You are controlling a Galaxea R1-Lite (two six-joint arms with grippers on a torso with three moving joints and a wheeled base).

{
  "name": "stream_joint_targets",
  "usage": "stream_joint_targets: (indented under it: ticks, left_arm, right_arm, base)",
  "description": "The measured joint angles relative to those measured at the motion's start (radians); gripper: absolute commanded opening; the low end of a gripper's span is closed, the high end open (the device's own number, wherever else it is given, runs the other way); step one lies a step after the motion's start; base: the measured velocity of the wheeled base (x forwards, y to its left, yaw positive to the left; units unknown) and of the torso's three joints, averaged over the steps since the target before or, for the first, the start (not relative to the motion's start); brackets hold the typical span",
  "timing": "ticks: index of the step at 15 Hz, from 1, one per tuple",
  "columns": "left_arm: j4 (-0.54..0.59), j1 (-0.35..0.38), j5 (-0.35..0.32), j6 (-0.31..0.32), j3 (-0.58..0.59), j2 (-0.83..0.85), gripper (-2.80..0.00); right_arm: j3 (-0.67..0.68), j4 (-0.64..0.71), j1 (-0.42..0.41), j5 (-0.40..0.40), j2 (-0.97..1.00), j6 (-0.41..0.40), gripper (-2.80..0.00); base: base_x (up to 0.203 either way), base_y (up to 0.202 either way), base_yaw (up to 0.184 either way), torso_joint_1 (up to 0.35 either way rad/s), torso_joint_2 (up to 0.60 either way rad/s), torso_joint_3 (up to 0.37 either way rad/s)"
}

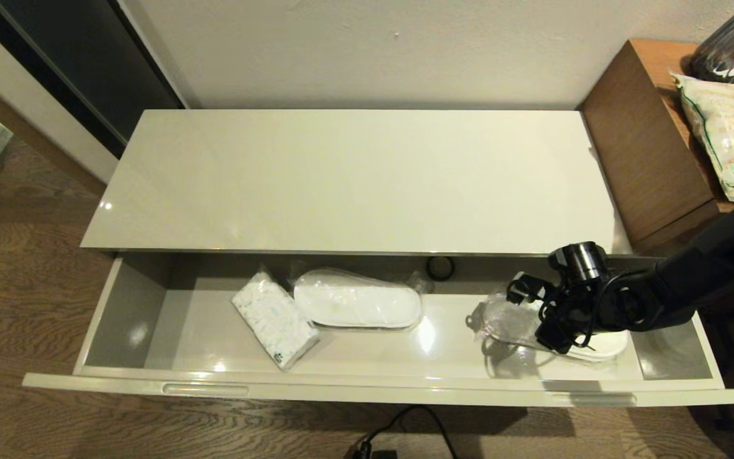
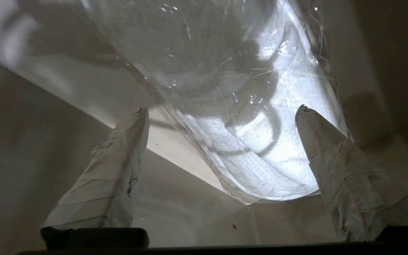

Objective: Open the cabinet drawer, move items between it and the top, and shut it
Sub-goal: Take out the disposable slippers from the drawer

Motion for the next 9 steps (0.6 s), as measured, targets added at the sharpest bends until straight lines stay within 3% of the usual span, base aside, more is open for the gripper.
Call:
stream_joint_targets:
  ticks: [6,9]
  left_arm:
    - [0.0,-0.001,0.0,0.0,0.0,0.0,-2.8]
    - [0.0,0.0,0.0,0.0,0.0,0.0,-2.8]
  right_arm:
    - [0.061,-0.368,-0.017,0.008,0.138,-0.024,0.0]
    - [0.013,-0.356,-0.038,0.055,0.192,-0.043,0.0]
  base:
    - [0.0,0.0,0.0,0.0,0.0,0.0]
    - [0.0,0.0,0.0,0.0,0.0,0.0]
